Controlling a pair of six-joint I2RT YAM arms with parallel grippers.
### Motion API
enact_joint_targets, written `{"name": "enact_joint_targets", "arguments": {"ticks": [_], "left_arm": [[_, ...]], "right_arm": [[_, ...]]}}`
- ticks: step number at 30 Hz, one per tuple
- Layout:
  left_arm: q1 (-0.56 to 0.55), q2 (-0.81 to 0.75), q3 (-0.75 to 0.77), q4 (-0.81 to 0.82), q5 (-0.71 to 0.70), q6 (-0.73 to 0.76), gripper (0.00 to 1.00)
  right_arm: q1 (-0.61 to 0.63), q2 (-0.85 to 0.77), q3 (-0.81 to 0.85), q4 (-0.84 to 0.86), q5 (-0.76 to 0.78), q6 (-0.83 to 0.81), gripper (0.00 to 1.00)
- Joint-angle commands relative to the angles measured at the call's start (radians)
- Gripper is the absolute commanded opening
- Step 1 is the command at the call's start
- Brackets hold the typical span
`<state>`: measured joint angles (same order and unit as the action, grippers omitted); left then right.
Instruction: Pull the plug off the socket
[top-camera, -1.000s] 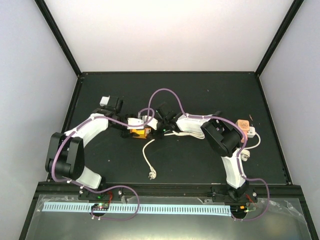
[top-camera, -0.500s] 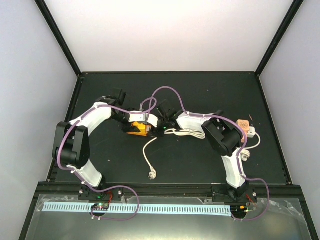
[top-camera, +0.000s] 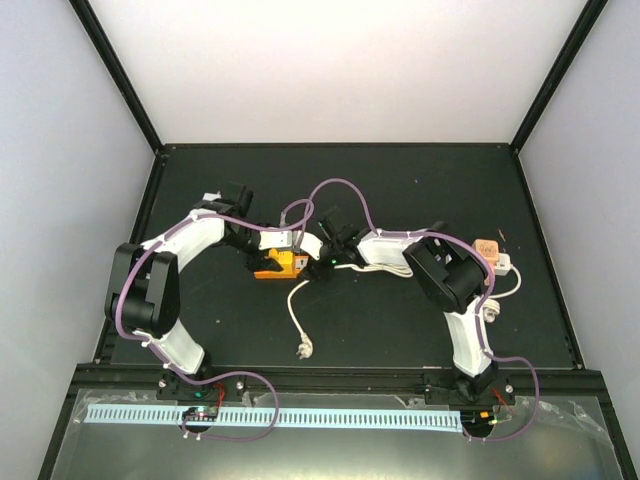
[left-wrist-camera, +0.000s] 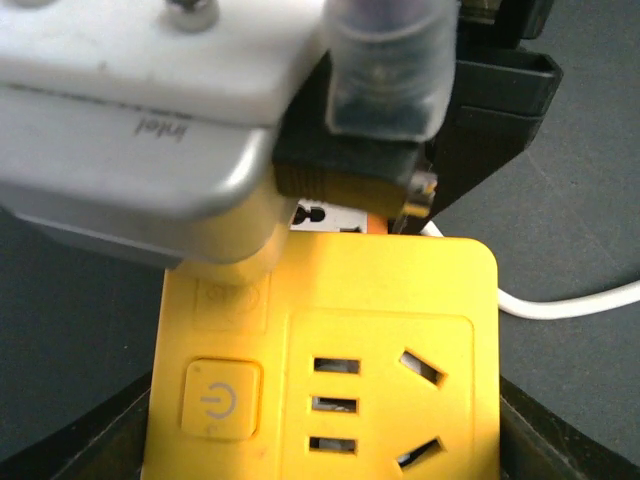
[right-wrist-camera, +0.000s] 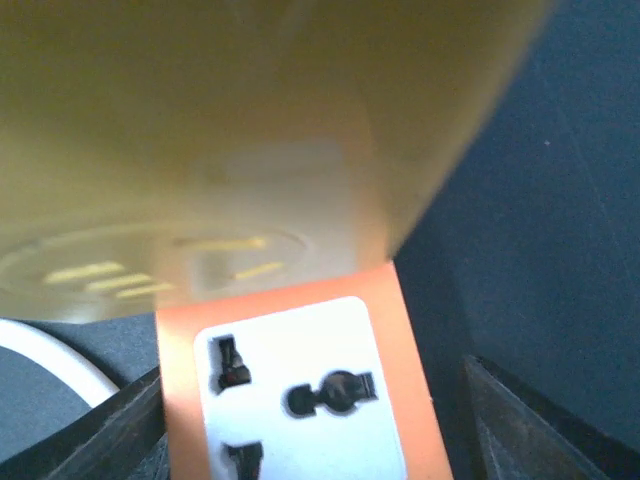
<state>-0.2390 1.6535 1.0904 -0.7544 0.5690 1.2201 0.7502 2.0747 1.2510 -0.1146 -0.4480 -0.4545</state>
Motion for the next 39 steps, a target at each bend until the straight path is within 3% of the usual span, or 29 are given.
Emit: {"name": "enact_joint_targets", "arguments": {"ticks": [1,4,11,18,31,36,39], "left_arm": [[-0.01,-0.024,-0.007,-0.01,0.073,-0.003,0.29],[-0.01,-0.02,-0.012,-0.011,0.067,0.007,0.29],[-0.008,-0.016,0.005,-0.01,0.068,-0.01,0.28],[-0.011,-0.057,0.026,-0.05,0.153,-0.038,0.29],[0.066,-0.103,0.093,-0.116,0.155,-0.066,0.29],[0.119,-0.101,0.141,-0.152,0.131,-0.05,0.29],[0.161,-0.098,0.19,-0.152,0.125,-0.072,0.3]], "right_arm": [[-0.009,-0.055,-0.04,0.112,0.003,0.055,0.74],[-0.011,-0.069,-0.056,0.152,-0.021,0.049,0.69],[-0.024,-0.039,-0.033,0.148,-0.086,0.033,0.38],[-0.023,-0.019,-0.025,0.103,-0.058,0.003,0.25],[-0.034,-0.005,-0.04,0.099,-0.012,0.003,0.25],[-0.034,-0.006,-0.037,0.097,-0.019,0.018,0.39],[-0.034,-0.012,-0.029,0.096,-0.03,0.028,0.53]]}}
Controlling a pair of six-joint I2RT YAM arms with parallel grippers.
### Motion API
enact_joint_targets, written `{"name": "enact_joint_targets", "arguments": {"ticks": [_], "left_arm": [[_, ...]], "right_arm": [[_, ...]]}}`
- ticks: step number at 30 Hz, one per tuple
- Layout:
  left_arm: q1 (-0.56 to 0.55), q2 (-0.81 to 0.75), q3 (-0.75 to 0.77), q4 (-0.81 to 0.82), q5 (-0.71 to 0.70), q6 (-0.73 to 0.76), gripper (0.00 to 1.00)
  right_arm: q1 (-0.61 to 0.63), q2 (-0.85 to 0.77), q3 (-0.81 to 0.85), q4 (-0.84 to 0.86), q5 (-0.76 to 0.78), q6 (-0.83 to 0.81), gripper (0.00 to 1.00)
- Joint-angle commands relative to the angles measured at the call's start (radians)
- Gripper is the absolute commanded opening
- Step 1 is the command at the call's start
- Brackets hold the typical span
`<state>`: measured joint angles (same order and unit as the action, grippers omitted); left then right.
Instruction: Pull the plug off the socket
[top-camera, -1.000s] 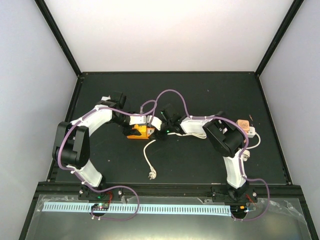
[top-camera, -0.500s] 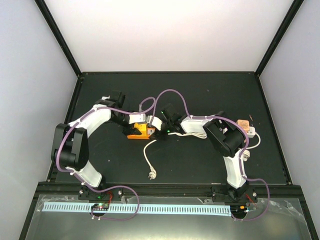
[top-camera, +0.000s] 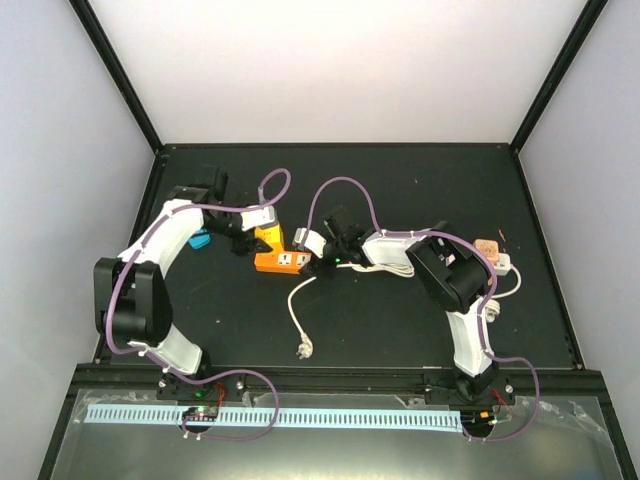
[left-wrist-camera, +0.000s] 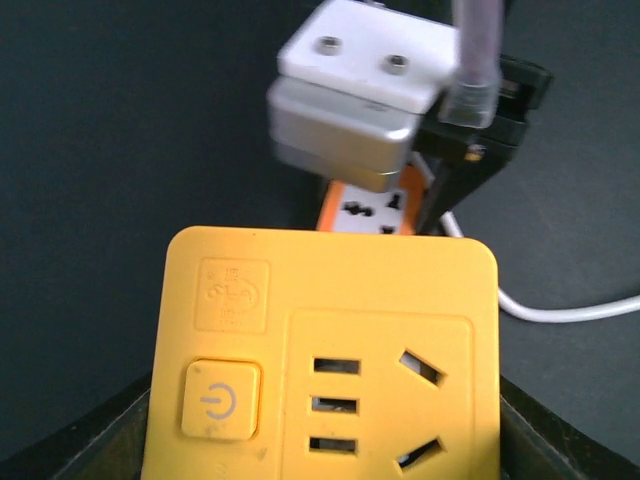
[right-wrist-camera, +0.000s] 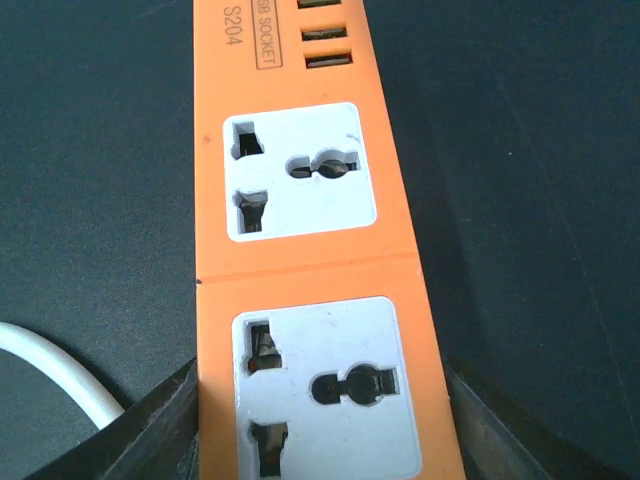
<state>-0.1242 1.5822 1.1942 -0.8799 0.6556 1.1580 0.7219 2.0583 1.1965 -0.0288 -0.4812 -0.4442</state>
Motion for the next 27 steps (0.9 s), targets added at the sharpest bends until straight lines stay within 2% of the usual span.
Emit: {"name": "enact_joint_targets", "arguments": {"ticks": [1,4,12,19,27], "left_arm": [[0.061,-0.023,0.107,-0.028,0.042,-0.022,0.3],[0.086,0.018,0.176,-0.034,0.053,-0.084,0.32],[0.098,0.195,0.338,-0.038,0.073,-0.348,0.34],[0.124,0.349,0.475,0.019,0.108,-0.599,0.38],[0.229,0.539,0.666,0.081,0.126,-0.771,0.4]], "right_arm": [[-0.006,0.002,0.03,0.011,0.001,0.021,0.57],[-0.006,-0.006,0.051,0.008,0.001,0.043,0.69],[-0.006,-0.032,0.069,-0.002,0.008,0.07,0.87],[-0.007,-0.043,0.072,-0.003,0.007,0.092,0.92],[-0.013,-0.049,0.064,-0.007,0.007,0.094,0.93]]}}
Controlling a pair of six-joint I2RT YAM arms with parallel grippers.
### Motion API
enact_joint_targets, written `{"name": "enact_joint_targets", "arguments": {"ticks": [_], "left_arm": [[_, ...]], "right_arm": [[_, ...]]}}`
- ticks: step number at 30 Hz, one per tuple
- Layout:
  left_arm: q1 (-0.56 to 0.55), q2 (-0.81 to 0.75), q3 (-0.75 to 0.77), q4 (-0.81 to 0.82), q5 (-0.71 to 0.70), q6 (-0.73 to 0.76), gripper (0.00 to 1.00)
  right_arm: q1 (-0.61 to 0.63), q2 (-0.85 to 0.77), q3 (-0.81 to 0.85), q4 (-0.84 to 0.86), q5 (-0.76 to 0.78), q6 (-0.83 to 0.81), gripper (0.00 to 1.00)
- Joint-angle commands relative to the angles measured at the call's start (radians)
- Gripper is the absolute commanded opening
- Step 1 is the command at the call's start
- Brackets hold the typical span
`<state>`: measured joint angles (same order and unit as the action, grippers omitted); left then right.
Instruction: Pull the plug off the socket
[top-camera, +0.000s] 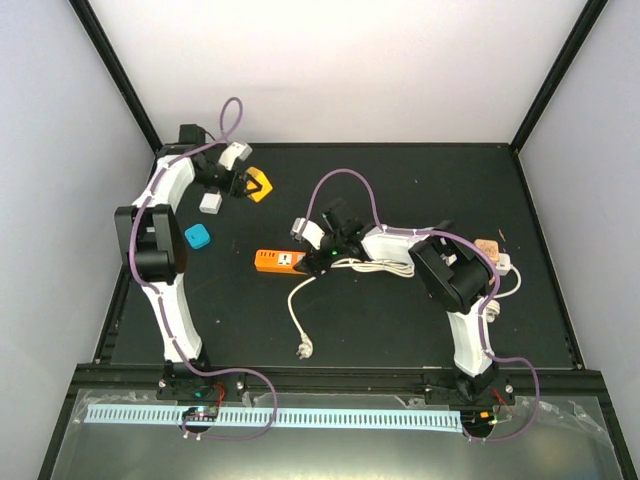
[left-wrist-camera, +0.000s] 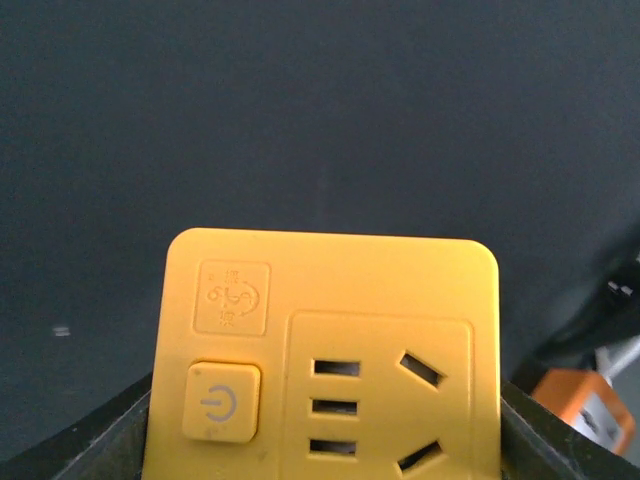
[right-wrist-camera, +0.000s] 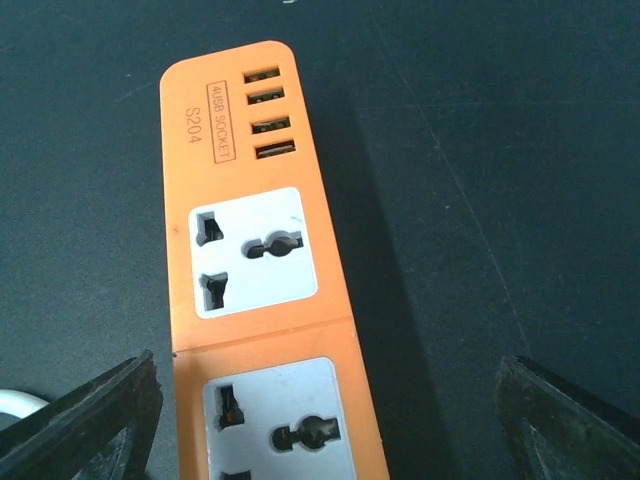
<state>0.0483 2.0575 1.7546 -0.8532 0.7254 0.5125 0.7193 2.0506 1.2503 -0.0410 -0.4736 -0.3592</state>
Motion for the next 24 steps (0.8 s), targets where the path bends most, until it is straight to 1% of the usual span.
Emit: {"name": "enact_joint_targets", "arguments": {"ticks": [1,4,7,12,18,24], "left_arm": [[0.062,0.093,0.138,0.043,0.06,-0.122,0.41],[0.071,0.181,0.25,-0.004,0.026,-0.112,0.41],[0.086,0.239,0.309,-0.004,0.028,-0.142,0.41],[0.119,0.296,0.329,0.095,0.064,-0.235,0.44],[0.126,0.38,0.431,0.075,0.061,-0.277,0.46],[0.13,0.416,0.449,0.085,0.024,-0.315,0.5]], "right_arm": [[-0.013,-0.04,0.01,0.005,-0.004,0.008,0.93],[-0.013,-0.038,0.011,0.003,-0.005,0.007,0.93],[-0.014,-0.036,0.011,0.001,-0.005,0.008,0.94],[-0.016,-0.029,0.011,-0.002,-0.007,0.009,0.93],[-0.017,-0.018,0.02,-0.01,-0.007,0.012,0.94],[-0.016,-0.008,0.027,-0.021,-0.008,0.012,0.94]]}}
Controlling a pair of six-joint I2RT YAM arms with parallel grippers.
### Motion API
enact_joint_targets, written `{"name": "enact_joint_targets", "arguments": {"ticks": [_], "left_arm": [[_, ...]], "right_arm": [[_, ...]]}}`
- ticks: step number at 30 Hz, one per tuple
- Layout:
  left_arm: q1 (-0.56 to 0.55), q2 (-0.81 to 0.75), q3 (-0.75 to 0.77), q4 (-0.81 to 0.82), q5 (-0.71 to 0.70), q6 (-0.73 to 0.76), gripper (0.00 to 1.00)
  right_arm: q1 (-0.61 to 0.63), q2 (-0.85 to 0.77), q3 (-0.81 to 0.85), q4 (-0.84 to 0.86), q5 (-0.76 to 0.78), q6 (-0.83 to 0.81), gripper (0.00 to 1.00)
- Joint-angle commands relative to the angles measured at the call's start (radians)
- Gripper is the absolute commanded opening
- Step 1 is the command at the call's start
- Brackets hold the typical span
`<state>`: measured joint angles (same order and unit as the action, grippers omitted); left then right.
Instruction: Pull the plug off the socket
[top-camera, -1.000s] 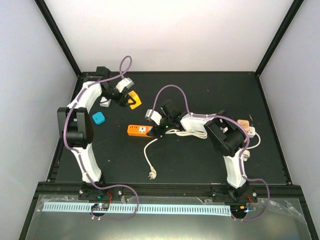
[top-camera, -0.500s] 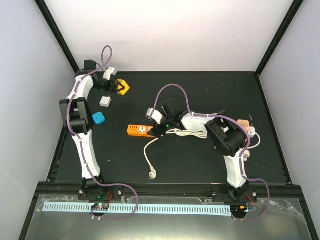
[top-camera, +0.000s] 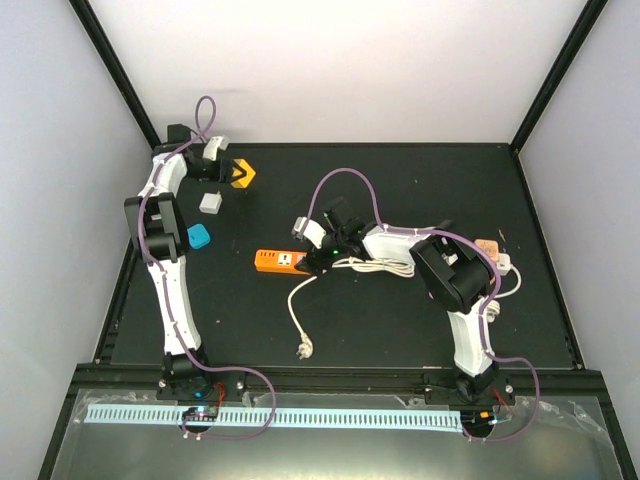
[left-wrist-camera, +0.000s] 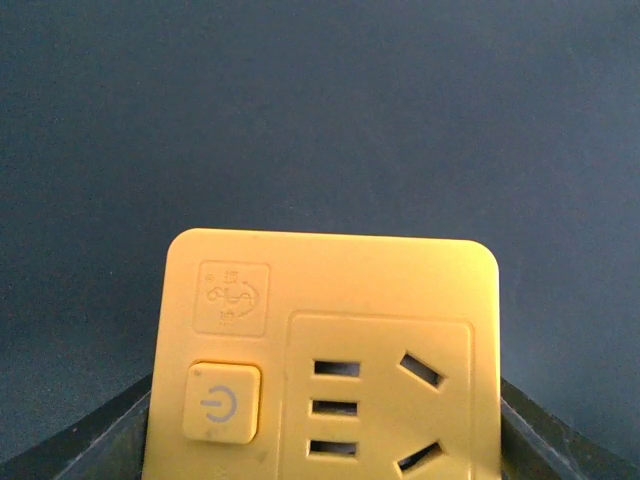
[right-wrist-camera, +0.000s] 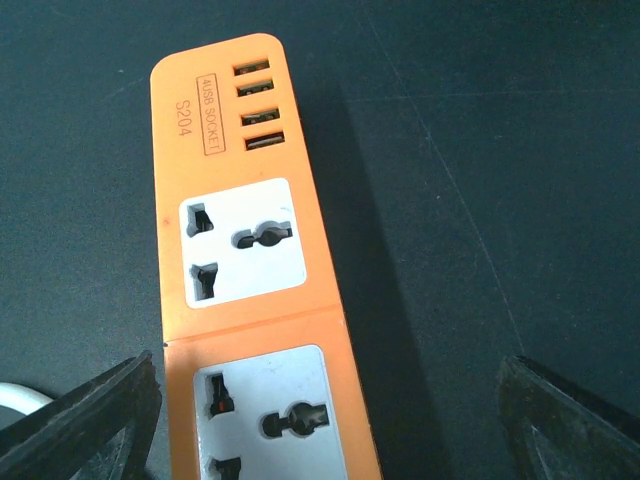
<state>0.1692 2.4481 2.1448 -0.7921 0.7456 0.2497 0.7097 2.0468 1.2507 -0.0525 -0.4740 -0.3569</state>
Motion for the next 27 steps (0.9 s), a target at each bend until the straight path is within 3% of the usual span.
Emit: {"name": "enact_joint_targets", "arguments": {"ticks": [1,13,20,27], "left_arm": [[0.011,0.032,0.065,0.024,0.001,-0.058,0.51],[0.043,0.086,0.084,0.031,0.046,-0.133,0.54],[0.071,0.095,0.084,0.029,0.012,-0.155,0.8],[0.087,0.086,0.084,0.032,-0.002,-0.173,0.94]], "right_arm": [[-0.006,-0.004,0.028,-0.01,-0.009,0.01,0.94],[-0.006,0.007,0.041,-0.03,-0.017,0.015,0.94],[-0.007,0.018,0.052,-0.033,-0.018,0.025,0.94],[-0.007,0.024,0.055,-0.037,-0.018,0.03,0.98]]}}
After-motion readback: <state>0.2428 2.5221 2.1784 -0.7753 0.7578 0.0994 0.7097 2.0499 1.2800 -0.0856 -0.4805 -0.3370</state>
